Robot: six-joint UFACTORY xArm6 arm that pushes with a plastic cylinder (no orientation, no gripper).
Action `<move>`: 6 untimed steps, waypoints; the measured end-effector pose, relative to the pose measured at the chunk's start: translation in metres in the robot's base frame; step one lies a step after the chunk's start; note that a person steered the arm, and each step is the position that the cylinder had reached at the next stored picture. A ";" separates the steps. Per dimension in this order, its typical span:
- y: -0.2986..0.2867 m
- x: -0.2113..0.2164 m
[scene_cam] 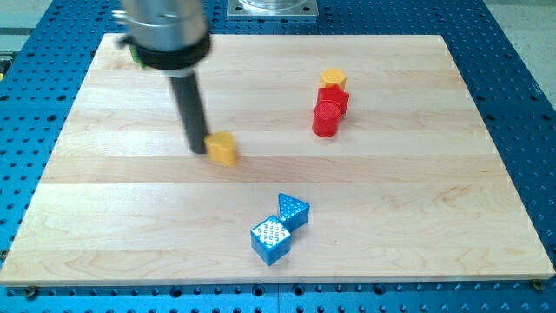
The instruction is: Move the heart below the red circle
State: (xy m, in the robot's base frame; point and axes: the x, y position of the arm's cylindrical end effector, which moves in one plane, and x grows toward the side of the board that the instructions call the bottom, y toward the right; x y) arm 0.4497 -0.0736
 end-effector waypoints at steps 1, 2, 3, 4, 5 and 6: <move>-0.016 0.010; 0.000 0.023; 0.068 0.023; 0.054 0.037; 0.078 0.044; 0.119 0.034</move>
